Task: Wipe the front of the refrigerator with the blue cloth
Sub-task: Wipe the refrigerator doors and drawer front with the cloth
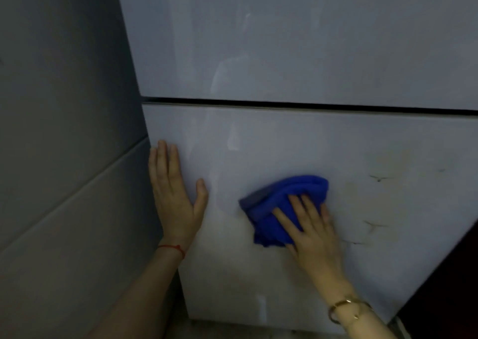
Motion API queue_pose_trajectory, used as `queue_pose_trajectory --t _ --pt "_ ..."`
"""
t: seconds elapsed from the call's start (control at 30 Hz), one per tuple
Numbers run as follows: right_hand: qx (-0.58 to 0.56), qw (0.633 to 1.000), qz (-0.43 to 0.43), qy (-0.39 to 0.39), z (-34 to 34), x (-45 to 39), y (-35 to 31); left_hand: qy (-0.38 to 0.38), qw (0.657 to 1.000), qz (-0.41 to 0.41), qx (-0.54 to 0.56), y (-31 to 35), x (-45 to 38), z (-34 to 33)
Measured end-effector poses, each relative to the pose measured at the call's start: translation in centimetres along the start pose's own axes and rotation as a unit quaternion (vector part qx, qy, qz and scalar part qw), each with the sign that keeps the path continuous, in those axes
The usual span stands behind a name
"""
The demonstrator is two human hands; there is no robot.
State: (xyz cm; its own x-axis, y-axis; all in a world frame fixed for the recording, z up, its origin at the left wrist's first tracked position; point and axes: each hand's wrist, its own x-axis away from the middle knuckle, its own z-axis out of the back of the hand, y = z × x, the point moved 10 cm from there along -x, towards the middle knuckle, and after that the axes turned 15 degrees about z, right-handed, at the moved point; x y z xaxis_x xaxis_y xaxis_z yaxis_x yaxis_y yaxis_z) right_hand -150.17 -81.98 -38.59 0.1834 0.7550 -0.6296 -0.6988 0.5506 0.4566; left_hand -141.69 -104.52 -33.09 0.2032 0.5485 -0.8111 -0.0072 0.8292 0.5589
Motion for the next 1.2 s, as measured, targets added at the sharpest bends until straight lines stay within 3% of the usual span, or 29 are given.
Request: queue_pose_trajectory --t 0.07,0.17,0.27,0.37,0.47,0.57,0.63,0.73,0.83,0.93,1.03,1.13,1.2 --pt "0.016 0.999 -0.037 0.026 1.6 1.0 2.5 0.001 1.000 -0.010 -0.009 0.1 -0.1 0.2" --pt "-0.009 0.985 -0.115 0.130 6.1 -1.9 5.5 0.002 1.000 -0.007 -0.015 0.1 -0.1 0.1" --pt "-0.035 0.975 -0.124 0.180 7.9 -7.7 4.6 -0.001 1.000 0.003 -0.008 -0.1 -0.2 -0.1" --pt "-0.021 0.988 -0.033 0.152 6.4 -9.9 -0.1 -0.007 1.000 0.006 -0.006 -0.4 -0.2 -0.2" --pt "0.008 0.996 0.025 0.080 2.1 -5.6 -2.8 -0.009 1.000 0.000 -0.011 -0.6 -0.2 -0.2" --pt "0.029 0.998 -0.017 0.049 1.4 -0.9 -0.2 -0.015 1.000 -0.015 -0.017 -0.4 -0.1 0.0" --pt "0.024 0.994 -0.074 0.071 3.0 -0.1 2.6 -0.019 0.999 -0.019 -0.020 -0.3 -0.1 -0.1" --pt "-0.012 0.979 -0.132 0.152 6.5 -4.0 5.2 -0.021 1.000 -0.010 -0.015 -0.5 -0.1 -0.2" --pt "-0.017 0.974 -0.110 0.195 8.7 -9.8 4.0 -0.020 1.000 -0.006 -0.007 -0.5 0.0 -0.2" --pt "-0.005 0.987 -0.003 0.159 6.8 -10.9 -0.8 -0.025 1.000 0.000 -0.003 -0.6 -0.1 -0.4" --pt "0.015 0.995 0.059 0.078 1.8 -5.9 -4.1 -0.034 0.999 0.001 -0.007 -0.7 0.0 -0.4" --pt "0.043 0.998 0.045 0.017 -0.8 -0.3 -2.0 -0.036 0.999 -0.022 -0.023 -0.5 0.2 -0.2" --pt "0.041 0.999 -0.007 0.035 0.3 1.4 1.6 -0.037 0.999 -0.029 -0.021 -0.3 0.2 -0.2"
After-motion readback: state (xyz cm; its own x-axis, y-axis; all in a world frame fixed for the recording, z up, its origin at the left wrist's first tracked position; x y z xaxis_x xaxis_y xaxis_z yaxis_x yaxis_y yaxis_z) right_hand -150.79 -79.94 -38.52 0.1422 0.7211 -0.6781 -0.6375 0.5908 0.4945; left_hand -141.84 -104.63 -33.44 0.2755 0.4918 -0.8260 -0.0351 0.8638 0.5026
